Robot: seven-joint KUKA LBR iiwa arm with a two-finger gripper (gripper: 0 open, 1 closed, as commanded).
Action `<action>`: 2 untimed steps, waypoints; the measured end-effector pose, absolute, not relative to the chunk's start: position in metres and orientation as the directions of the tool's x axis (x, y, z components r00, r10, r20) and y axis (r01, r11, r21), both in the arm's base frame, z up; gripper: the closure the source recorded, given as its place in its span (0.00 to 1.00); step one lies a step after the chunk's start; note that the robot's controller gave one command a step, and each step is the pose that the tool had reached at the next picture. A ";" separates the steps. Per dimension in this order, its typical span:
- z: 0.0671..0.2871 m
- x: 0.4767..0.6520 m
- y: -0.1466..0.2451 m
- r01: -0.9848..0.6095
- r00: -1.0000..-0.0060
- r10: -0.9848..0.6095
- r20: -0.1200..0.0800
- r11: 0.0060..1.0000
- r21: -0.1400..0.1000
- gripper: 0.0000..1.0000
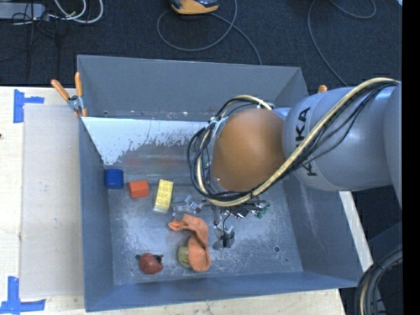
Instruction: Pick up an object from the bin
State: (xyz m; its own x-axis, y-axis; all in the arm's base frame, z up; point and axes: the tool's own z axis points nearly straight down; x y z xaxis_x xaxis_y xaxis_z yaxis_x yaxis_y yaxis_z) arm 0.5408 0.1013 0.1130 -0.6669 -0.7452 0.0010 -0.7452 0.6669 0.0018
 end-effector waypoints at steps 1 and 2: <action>0.116 0.571 0.083 -0.743 -0.669 -0.743 0.001 0.669 -0.002 0.00; 0.093 0.537 0.118 -0.841 -0.541 -0.841 0.000 0.541 0.001 0.00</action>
Offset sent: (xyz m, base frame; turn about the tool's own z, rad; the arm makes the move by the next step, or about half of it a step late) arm -0.0264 0.0385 -0.0360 -0.2416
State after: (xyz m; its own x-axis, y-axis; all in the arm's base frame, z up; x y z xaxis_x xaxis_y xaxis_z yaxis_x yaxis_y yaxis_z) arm 0.5375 0.1178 0.0930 -0.5409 -0.8411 0.0001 -0.8411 0.5409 0.0011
